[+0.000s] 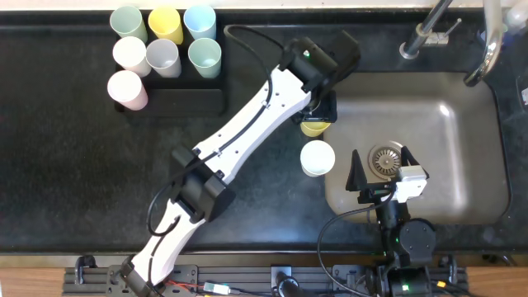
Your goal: Store Cups
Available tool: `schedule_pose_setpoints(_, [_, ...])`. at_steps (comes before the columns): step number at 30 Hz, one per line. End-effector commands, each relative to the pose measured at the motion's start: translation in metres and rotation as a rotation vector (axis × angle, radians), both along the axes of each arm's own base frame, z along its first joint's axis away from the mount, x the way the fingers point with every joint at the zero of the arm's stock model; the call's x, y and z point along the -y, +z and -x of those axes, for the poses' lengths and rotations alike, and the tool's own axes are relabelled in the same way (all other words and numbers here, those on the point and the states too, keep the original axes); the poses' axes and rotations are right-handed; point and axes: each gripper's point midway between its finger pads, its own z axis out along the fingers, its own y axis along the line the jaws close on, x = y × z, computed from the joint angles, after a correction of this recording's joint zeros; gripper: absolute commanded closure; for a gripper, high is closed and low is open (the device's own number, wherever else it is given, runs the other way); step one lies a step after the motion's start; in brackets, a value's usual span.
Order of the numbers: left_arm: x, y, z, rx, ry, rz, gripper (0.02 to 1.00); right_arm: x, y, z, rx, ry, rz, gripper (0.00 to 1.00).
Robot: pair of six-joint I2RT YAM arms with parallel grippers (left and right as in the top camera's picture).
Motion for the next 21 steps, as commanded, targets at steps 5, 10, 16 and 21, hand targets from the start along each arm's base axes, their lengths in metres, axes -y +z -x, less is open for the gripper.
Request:
schedule_pose_setpoints(5, [0.006,-0.039,-0.004,-0.042,-0.035,-0.045,0.187,0.001,-0.004,-0.001,-0.005,-0.003,0.004,0.005])
schedule_pose_setpoints(10, [0.008,-0.054,-0.014,-0.038,-0.026,-0.046,0.446,0.001,-0.004,-0.001,-0.005,-0.003,0.004,0.005])
schedule_pose_setpoints(16, [0.012,-0.043,-0.02,0.002,-0.026,-0.013,0.923,0.001,-0.004,-0.001,-0.005,-0.003,0.004,0.007])
schedule_pose_setpoints(21, [-0.005,0.007,-0.037,0.145,0.005,-0.014,0.982,0.001,-0.004,-0.001,-0.005,-0.003,0.004,0.005])
